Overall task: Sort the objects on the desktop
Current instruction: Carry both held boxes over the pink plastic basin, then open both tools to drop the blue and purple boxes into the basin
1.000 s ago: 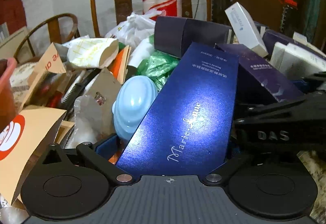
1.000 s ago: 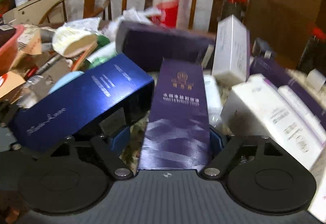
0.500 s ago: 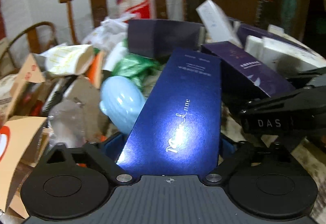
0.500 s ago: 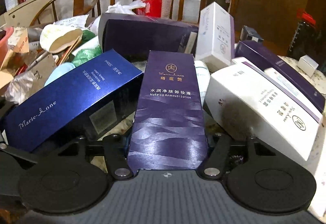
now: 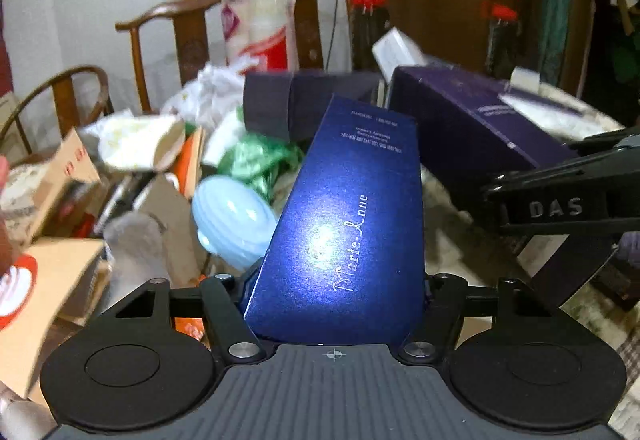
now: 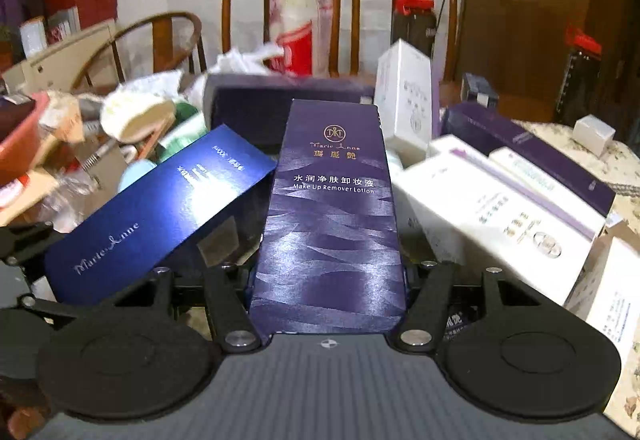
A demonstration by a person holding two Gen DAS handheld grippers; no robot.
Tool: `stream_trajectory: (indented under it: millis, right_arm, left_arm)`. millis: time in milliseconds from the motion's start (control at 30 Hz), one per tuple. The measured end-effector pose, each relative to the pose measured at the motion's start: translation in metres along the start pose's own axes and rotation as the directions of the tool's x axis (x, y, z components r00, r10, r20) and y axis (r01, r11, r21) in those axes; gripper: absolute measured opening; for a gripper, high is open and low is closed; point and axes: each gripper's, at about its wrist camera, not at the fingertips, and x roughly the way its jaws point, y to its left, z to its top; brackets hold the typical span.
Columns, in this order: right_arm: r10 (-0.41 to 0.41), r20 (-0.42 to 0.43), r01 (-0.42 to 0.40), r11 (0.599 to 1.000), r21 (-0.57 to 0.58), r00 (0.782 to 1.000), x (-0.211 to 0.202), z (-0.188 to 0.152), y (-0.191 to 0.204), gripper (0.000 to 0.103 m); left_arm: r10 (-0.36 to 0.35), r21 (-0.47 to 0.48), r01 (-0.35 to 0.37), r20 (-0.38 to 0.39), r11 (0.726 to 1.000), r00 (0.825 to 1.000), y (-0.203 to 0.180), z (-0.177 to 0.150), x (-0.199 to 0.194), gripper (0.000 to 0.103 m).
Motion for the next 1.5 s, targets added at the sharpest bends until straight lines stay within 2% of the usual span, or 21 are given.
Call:
stream_trajectory:
  millis: [133, 267, 533, 633, 667, 833, 1000, 1133, 1200, 1300, 1333, 1433, 1500]
  right_arm:
    - [-0.008, 0.027, 0.009, 1.000, -0.005, 1.000, -0.010, 0.004, 0.003, 0.064]
    - [-0.001, 0.049, 0.001, 1.000, 0.005, 0.999, -0.018, 0.007, 0.005, 0.064]
    - [0.058, 0.112, -0.059, 0.998, 0.004, 0.992, -0.046, 0.029, 0.035, 0.064]
    - [0.098, 0.139, -0.096, 0.995, -0.021, 0.985, -0.057, 0.042, 0.061, 0.064]
    - [0.118, 0.145, -0.115, 0.993, -0.031, 0.982, -0.061, 0.047, 0.072, 0.064]
    - [0.237, 0.173, -0.226, 0.971, -0.081, 0.956, -0.075, 0.074, 0.136, 0.064]
    - [0.354, 0.178, -0.328, 0.931, -0.160, 0.918, -0.085, 0.097, 0.218, 0.064]
    - [0.416, 0.159, -0.379, 0.899, -0.221, 0.895, -0.082, 0.108, 0.282, 0.064]
    - [0.442, 0.144, -0.404, 0.885, -0.232, 0.885, -0.078, 0.112, 0.303, 0.064]
    - [0.473, 0.114, -0.437, 0.865, -0.245, 0.874, -0.068, 0.116, 0.332, 0.064]
    - [0.476, 0.101, -0.442, 0.863, -0.244, 0.873, -0.062, 0.117, 0.339, 0.064]
    - [0.480, 0.066, -0.451, 0.856, -0.253, 0.875, -0.046, 0.117, 0.356, 0.064]
    - [0.485, 0.038, -0.463, 0.853, -0.243, 0.874, -0.031, 0.118, 0.364, 0.064]
  left_arm:
    - [0.015, 0.026, -0.017, 0.051, 1.000, 0.999, -0.003, 0.010, -0.019, 0.068]
    - [0.041, 0.009, -0.042, 0.085, 0.999, 0.996, 0.003, 0.022, -0.037, 0.068]
    - [0.135, -0.051, -0.128, 0.147, 0.990, 0.980, 0.041, 0.036, -0.092, 0.069]
    - [0.186, -0.081, -0.174, 0.169, 0.981, 0.968, 0.066, 0.040, -0.118, 0.069]
    - [0.228, -0.098, -0.213, 0.176, 0.972, 0.958, 0.075, 0.040, -0.127, 0.069]
    - [0.344, -0.183, -0.310, 0.198, 0.933, 0.918, 0.135, 0.038, -0.177, 0.069]
    - [0.440, -0.258, -0.394, 0.154, 0.882, 0.885, 0.201, 0.028, -0.217, 0.069]
    - [0.497, -0.308, -0.446, 0.108, 0.840, 0.861, 0.245, 0.015, -0.232, 0.069]
    - [0.496, -0.328, -0.446, 0.083, 0.833, 0.864, 0.265, 0.009, -0.232, 0.069]
    - [0.460, -0.349, -0.413, 0.060, 0.841, 0.886, 0.290, 0.003, -0.229, 0.068]
    - [0.463, -0.345, -0.420, 0.049, 0.839, 0.885, 0.293, 0.001, -0.230, 0.067]
    - [0.495, -0.311, -0.463, 0.028, 0.830, 0.868, 0.299, 0.000, -0.221, 0.070]
    - [0.497, -0.295, -0.470, 0.019, 0.832, 0.868, 0.303, -0.001, -0.215, 0.074]
